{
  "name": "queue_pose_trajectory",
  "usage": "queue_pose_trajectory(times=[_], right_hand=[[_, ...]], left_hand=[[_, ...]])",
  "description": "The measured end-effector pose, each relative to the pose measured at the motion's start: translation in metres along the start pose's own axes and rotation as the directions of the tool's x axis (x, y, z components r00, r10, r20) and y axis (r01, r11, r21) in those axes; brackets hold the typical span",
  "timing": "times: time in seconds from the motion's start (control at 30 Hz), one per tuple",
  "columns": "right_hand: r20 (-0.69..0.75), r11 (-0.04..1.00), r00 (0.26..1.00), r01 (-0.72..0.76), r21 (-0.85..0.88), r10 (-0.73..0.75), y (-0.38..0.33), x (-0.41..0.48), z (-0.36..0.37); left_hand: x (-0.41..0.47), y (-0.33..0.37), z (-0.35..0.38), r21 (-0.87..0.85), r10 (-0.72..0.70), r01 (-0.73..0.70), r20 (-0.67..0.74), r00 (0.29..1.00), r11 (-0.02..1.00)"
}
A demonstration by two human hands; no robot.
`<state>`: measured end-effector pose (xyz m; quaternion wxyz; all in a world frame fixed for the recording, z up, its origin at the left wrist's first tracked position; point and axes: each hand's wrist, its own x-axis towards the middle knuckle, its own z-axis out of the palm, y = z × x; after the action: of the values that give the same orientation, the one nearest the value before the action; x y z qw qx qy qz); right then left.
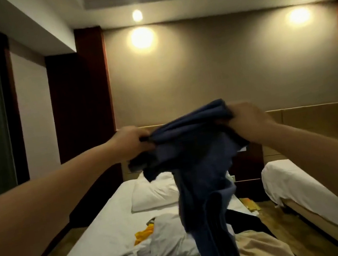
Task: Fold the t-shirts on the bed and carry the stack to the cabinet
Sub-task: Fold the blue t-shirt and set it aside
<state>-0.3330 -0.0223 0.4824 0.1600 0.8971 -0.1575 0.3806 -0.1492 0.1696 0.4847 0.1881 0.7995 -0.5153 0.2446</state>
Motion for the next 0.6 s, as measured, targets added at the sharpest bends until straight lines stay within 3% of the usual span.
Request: queue_pose_trajectory(times=[0.13,0.17,0.2,0.23,0.27,0.3,0.33,0.4,0.47,0.5,0.57,0.6], right_hand=[[-0.123,0.985,0.992,0.04,0.165,-0.02,-0.001,-0.018,-0.008],[-0.041,0.992,0.998,0.057,0.11,-0.053,-0.003,-0.028,0.003],[0.197,0.993,0.974,0.11,0.034,-0.115,-0.008,-0.039,0.014],[0.41,0.985,0.899,0.171,-0.006,-0.154,-0.009,-0.05,0.024],[0.48,0.986,0.863,0.168,0.015,-0.155,-0.011,-0.056,0.024],[0.393,0.977,0.897,0.215,0.007,-0.2,-0.009,-0.055,0.021],[0.197,0.983,0.963,0.178,0.045,-0.184,-0.008,-0.054,0.019],[-0.026,0.996,0.997,0.067,0.054,-0.066,-0.009,-0.055,0.024],[0.2,0.97,0.954,0.238,-0.053,-0.224,-0.022,-0.069,0.033],[0.269,0.953,0.926,0.294,-0.079,-0.263,-0.02,-0.077,0.039],[0.169,0.987,0.974,0.159,-0.037,-0.15,-0.005,-0.083,0.031],[0.099,0.995,0.991,0.09,-0.039,-0.085,0.005,-0.084,0.031]], left_hand=[[-0.017,-0.001,0.015,-0.082,0.054,-0.061,-0.082,0.995,0.995],[-0.026,-0.003,0.027,-0.071,0.058,-0.057,0.003,0.998,0.996],[-0.036,-0.006,0.042,-0.064,0.058,-0.049,0.144,0.988,0.997],[-0.045,-0.008,0.055,-0.079,0.023,-0.006,0.224,0.974,0.997],[-0.05,-0.009,0.063,-0.089,-0.018,0.036,0.195,0.981,0.995],[-0.052,-0.006,0.067,-0.116,-0.05,0.06,0.09,0.995,0.991],[-0.053,-0.003,0.072,-0.158,-0.069,0.059,-0.056,0.996,0.986],[-0.063,0.015,0.083,-0.243,-0.017,-0.016,-0.134,0.991,0.97],[-0.076,0.02,0.113,-0.187,0.1,-0.117,-0.098,0.99,0.975],[-0.082,0.017,0.119,-0.169,0.053,-0.073,-0.118,0.992,0.983],[-0.086,0.008,0.119,-0.176,-0.004,-0.024,-0.16,0.987,0.984],[-0.085,0.006,0.12,-0.182,0.036,-0.066,-0.163,0.986,0.981]])
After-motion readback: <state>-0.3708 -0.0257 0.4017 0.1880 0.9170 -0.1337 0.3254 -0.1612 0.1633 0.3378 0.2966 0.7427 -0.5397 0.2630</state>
